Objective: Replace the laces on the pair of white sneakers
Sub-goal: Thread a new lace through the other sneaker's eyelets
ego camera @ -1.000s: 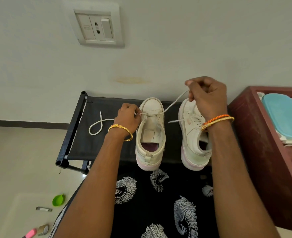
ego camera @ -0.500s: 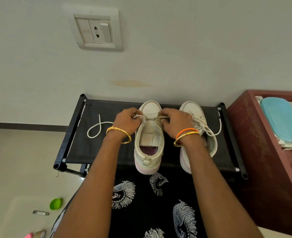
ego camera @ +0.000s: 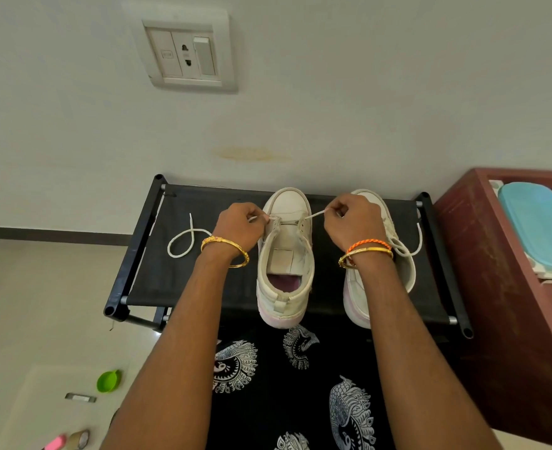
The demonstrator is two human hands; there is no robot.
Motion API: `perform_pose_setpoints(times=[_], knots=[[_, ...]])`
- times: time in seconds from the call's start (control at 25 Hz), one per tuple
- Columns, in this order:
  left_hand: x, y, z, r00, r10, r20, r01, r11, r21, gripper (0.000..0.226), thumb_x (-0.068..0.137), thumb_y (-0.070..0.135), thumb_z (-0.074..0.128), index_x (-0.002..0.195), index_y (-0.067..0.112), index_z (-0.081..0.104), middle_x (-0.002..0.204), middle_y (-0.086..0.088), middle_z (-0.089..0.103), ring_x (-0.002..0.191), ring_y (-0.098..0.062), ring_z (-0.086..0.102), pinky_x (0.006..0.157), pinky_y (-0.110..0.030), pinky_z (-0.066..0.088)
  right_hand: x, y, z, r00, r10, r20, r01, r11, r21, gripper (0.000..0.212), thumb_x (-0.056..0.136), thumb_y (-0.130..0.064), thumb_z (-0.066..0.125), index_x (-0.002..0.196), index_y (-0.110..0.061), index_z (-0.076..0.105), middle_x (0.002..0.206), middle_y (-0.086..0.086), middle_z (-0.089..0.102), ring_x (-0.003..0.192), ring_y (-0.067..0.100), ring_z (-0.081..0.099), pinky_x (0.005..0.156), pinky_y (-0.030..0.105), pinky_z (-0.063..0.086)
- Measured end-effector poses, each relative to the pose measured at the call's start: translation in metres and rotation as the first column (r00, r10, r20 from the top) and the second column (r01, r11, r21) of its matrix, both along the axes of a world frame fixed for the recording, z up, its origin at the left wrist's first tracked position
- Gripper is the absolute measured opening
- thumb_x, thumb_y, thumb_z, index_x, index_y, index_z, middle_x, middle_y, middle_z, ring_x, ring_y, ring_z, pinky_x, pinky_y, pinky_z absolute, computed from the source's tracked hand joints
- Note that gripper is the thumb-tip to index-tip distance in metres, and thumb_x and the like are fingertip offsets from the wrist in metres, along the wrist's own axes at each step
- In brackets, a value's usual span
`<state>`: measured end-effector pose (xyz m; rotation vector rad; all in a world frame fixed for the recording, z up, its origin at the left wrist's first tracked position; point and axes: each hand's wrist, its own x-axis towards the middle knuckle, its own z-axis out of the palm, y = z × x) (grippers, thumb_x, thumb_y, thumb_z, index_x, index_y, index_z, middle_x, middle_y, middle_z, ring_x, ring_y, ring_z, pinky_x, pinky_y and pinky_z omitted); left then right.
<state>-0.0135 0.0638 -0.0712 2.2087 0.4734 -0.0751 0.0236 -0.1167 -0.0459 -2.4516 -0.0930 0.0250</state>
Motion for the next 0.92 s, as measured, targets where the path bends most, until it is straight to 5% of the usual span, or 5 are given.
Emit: perform_pose_setpoints(times=[0.16,0.4,0.48,0.64,0.92], knots=[[-0.001,-0.002,0.007,0.999,0.025,0.024,-0.024,1.0,-0.016,0.019,0.094,0.018,0.053,0.101,0.01,0.068,0.09,-0.005,0.066,0.072,-0.012,0.056,0.073,-0.025,0.047,0.0,0.004,0.004,0.999,0.032,-0.032,-0.025,0.981,0.191,0.011,0.087,-0.015,0.06,0.093,-0.013,0.069,0.075,0.0,0.063,0.066,0.007,0.057,0.07,0.025,0.05],[-0.007,0.0,0.074,0.962,0.232,0.145,-0.141,0.874,-0.465,0.02,0.095,0.009,0.049,0.096,0.01,0.069,0.059,0.002,0.052,0.042,-0.006,0.04,0.047,-0.017,0.037,-0.003,0.007,0.059,0.99,0.127,-0.068,-0.078,0.869,0.488,0.014,0.089,-0.007,0.057,0.092,-0.017,0.067,0.075,-0.003,0.068,0.058,0.003,0.06,0.063,0.021,0.053],[-0.008,0.006,0.115,0.967,0.194,0.167,-0.098,0.883,-0.459,0.023,0.095,0.008,0.046,0.097,0.01,0.069,0.061,0.0,0.055,0.039,-0.006,0.035,0.041,-0.015,0.03,0.0,0.002,0.089,0.99,0.135,-0.038,-0.094,0.836,0.541,0.015,0.089,-0.005,0.057,0.091,-0.015,0.068,0.076,0.0,0.069,0.051,0.001,0.057,0.06,0.02,0.051],[-0.015,0.014,0.202,0.982,0.066,0.179,0.005,0.931,-0.366,0.025,0.096,0.009,0.044,0.095,0.013,0.068,0.07,0.001,0.066,0.038,-0.004,0.038,0.04,-0.013,0.032,-0.003,-0.006,0.163,0.982,0.187,0.006,-0.152,0.781,0.605,0.016,0.091,-0.005,0.054,0.089,-0.013,0.068,0.077,0.003,0.07,0.053,0.005,0.059,0.061,0.02,0.054],[-0.026,-0.003,0.276,0.992,0.041,0.123,0.039,0.807,-0.589,0.027,0.098,0.003,0.035,0.103,0.004,0.061,0.085,-0.004,0.071,0.053,-0.007,0.064,0.047,-0.015,0.047,-0.024,-0.014,0.24,0.941,0.315,-0.126,-0.078,0.562,0.823,0.04,0.083,0.013,0.03,0.098,-0.001,0.065,0.089,0.014,0.072,0.078,0.019,0.071,0.076,0.029,0.057]])
